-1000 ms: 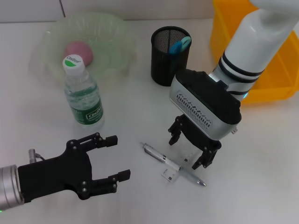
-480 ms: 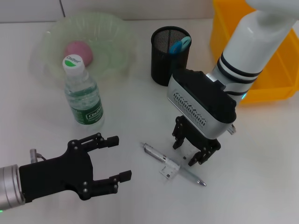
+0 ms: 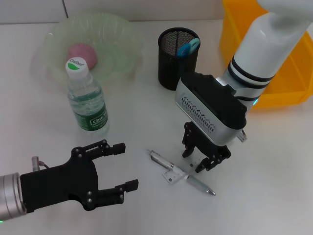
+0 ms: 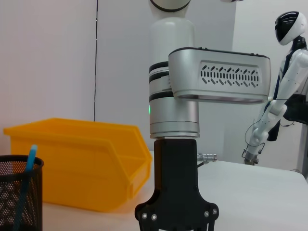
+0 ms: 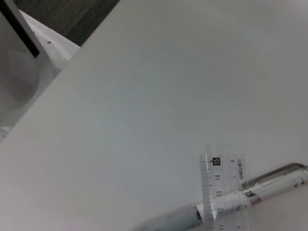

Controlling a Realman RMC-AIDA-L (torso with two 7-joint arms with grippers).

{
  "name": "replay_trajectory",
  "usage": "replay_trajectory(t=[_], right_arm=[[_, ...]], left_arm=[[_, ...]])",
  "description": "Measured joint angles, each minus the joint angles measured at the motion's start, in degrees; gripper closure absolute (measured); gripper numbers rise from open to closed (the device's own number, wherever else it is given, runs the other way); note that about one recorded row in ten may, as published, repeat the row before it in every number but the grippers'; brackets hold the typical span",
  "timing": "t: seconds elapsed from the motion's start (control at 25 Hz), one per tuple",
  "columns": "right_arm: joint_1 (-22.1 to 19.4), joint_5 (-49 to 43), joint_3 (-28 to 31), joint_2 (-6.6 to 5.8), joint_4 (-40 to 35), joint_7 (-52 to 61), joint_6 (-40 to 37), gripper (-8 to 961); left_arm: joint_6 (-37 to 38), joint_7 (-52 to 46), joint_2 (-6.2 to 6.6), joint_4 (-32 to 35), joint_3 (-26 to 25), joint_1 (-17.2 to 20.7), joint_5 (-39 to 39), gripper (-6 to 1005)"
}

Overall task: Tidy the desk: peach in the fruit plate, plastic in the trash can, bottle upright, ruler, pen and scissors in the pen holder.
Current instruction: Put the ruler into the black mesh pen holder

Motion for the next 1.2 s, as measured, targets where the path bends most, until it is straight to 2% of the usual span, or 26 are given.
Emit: replay_trajectory(t=[0.12, 0.24, 0.4, 0.48, 0.52, 0.6, 0.68, 0.72, 0.76, 0.88, 0.96, 1.08, 1.12, 1.16, 1.2], right_arm=[[-0.2, 0.5, 0.5, -0.01, -1.1, 2.3, -0.5, 571], [-0.7, 0.7, 0.9, -0.16, -2.9, 4.4, -1.0, 572], [-3.4, -0.2, 2.7, -0.60, -9.4, 10.9, -2.0, 572], [-4.8, -1.7, 6.8, -0.74, -13.0, 13.9, -2.7, 572], [-6.1, -3.9, 12.7, -0.79, -17.4, 17.4, -3.9, 572], [-6.8, -4.6, 14.7, -0.78, -19.5, 19.1, -4.1, 572], [-8.8, -5.3, 19.6, -0.76, -25.1, 22.8, -3.9, 573], [-11.5, -3.0, 24.9, -0.71, -32.0, 26.2, -3.2, 573], [-11.5, -3.0, 24.9, -0.71, -32.0, 26.2, -3.2, 573], [-15.2, 5.9, 30.8, -0.67, -38.2, 28.2, 0.0, 573], [-18.0, 15.5, 32.8, -0.67, -38.8, 26.8, 4.8, 573], [-21.8, 31.2, 33.0, -0.62, -35.0, 20.4, 11.3, 572], [-23.3, 41.8, 32.8, -0.54, -29.6, 13.4, 14.2, 572], [-23.3, 41.8, 32.8, -0.54, -29.6, 13.4, 14.2, 572], [-23.6, 47.8, 32.8, -0.49, -25.5, 9.5, 15.0, 572]], left_arm=[[0.0, 0.0, 0.00, 0.0, 0.0, 0.0, 0.0, 200], [0.0, 0.2, 0.00, 0.1, 0.0, 0.0, -0.1, 200], [0.1, 0.2, 0.00, 0.4, 0.0, 0.0, -0.1, 200], [0.1, 0.3, 0.00, 0.4, -0.1, 0.0, -0.1, 200], [0.2, 0.4, -0.07, 0.5, -0.1, 0.0, -0.2, 200], [0.3, 0.4, -0.08, 0.5, 0.0, 0.0, -0.2, 200], [0.3, 0.4, -0.09, 0.5, 0.0, 0.0, -0.3, 200], [0.3, 0.4, -0.09, 0.5, -0.1, -0.1, -0.3, 200], [0.3, 0.4, -0.09, 0.5, -0.1, -0.1, -0.3, 200], [0.6, 0.4, -0.09, 0.5, 0.0, -0.1, -0.3, 200], [0.8, 0.4, -0.09, 0.4, 0.0, -0.1, -0.3, 200], [0.9, 0.4, -0.09, 0.1, -0.3, -0.1, -0.3, 200], [1.0, 0.4, -0.09, 0.1, -0.4, -0.1, -0.3, 200], [1.1, 0.4, -0.09, 0.2, -0.5, 0.0, -0.3, 200], [1.2, 0.4, -0.09, 0.3, -0.5, 0.0, -0.4, 200]])
